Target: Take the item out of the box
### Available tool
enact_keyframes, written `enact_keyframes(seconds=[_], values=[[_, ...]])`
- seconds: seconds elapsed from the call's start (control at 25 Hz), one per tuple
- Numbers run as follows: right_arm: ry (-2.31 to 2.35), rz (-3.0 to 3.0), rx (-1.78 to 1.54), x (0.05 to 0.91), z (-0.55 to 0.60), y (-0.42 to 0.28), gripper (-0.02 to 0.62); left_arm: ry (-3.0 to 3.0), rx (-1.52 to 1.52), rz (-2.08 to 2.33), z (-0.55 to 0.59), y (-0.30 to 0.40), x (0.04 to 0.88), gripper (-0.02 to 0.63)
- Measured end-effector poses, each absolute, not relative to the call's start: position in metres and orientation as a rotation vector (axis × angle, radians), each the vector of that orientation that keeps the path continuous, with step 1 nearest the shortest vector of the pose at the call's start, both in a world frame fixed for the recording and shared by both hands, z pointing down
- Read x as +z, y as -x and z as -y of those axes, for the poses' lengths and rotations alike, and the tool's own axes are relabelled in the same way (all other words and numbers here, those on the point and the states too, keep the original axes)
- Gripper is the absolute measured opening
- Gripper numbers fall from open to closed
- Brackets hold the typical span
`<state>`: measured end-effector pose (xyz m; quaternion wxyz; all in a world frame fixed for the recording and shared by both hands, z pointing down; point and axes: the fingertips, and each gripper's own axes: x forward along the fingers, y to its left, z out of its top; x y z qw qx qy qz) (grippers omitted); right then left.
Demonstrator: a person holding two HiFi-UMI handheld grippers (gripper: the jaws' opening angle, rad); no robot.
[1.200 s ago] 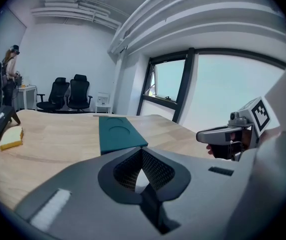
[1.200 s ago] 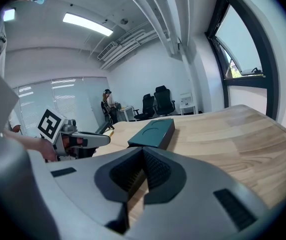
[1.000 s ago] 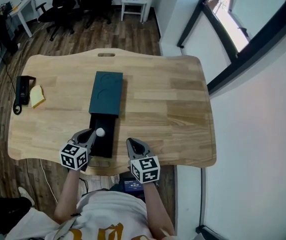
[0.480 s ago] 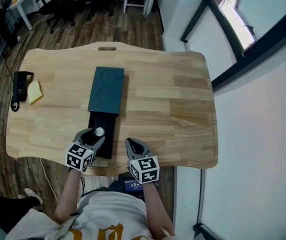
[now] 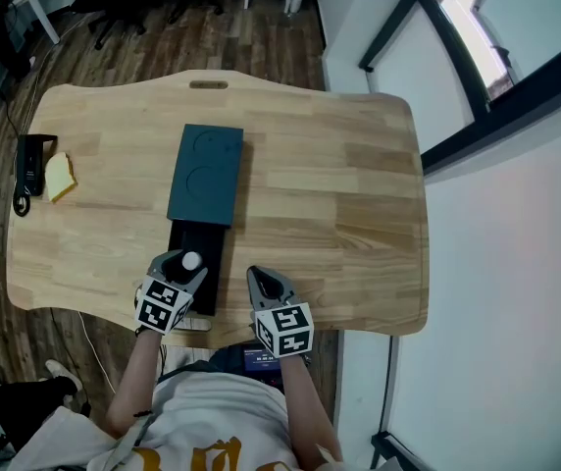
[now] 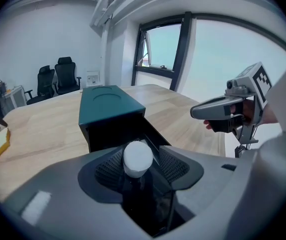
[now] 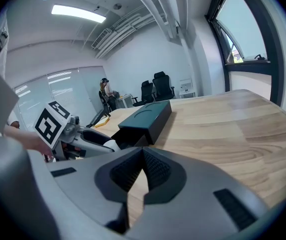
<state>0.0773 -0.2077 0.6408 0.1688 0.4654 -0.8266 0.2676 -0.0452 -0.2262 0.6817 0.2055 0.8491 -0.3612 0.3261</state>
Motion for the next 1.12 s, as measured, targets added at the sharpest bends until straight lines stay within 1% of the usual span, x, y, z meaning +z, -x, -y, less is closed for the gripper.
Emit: enact_keyframes(seconds=[0.08,0.16,0.4,0.64,0.92,1.12], values=[[-1.317,2.35,0.766,0.643,0.211,-0.076,0.005,-2.36,0.954,1.01,0.227,0.046,0.684,0.228],[-1.31,2.35,0.77,0.645,0.213,-0.074,0.005,-2.348,0.972,1.014,0.227,0.048,0.686,0.173],[-1.3,2.355,0.766,0.646,0.216,-0.07,0.005,-2.324,0.955,0.992,0.229,0.049,0.688,0.172],[-1.327,2.371,0.711,0.63,0.218,-0.073,0.005,-2.317,0.891,1.016,0.232,0.053,0.679,0.17],[-1.484,2.284,0.722,0.618,0.22,-0.093,0.005,-2.354,0.733,1.067,0.242,0.054,0.643,0.17],[-1.554,2.286,0.666,0.595,0.223,-0.098,0.005,-2.415,0.635,1.064,0.244,0.048,0.611,0.17]])
